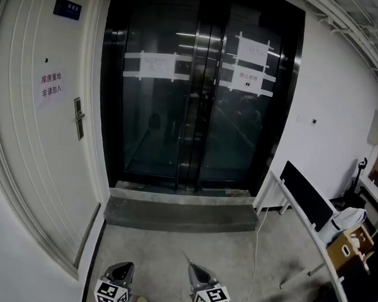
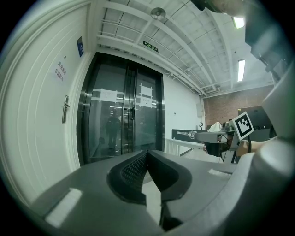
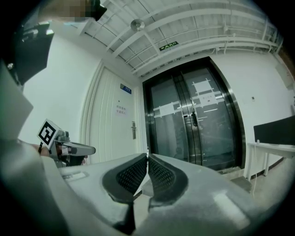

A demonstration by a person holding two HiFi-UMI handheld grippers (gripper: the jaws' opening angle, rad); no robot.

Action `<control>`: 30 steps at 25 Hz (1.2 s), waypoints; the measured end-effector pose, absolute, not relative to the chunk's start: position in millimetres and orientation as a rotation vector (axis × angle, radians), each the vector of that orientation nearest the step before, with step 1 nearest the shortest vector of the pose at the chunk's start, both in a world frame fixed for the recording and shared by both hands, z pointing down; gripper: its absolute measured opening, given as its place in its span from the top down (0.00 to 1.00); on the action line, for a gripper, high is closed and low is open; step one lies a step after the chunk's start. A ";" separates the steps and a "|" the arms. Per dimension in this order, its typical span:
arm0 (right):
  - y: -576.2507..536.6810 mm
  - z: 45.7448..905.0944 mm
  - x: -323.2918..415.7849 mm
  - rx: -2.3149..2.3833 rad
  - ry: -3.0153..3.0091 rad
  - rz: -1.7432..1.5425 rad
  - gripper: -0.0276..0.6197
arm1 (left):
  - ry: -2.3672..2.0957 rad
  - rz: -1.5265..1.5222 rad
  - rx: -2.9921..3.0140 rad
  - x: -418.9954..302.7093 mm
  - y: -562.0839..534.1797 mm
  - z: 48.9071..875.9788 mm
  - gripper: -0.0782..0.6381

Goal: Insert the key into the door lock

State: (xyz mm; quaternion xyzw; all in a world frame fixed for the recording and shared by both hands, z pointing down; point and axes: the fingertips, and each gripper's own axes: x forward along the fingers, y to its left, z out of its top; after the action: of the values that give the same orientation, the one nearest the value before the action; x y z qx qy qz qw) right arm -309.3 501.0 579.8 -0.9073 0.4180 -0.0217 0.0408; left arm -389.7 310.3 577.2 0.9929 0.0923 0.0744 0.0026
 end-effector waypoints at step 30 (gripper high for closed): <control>385.1 558.1 -72.8 -2.835 1.242 -0.095 0.94 | 0.403 0.245 3.066 -126.2 198.3 575.5 0.89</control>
State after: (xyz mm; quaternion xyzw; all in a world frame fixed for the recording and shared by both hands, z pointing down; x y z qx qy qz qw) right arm -72.8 385.1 558.1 -0.9153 0.4009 -0.0306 0.0224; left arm -126.2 198.3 575.5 0.9882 0.1299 0.0789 0.0197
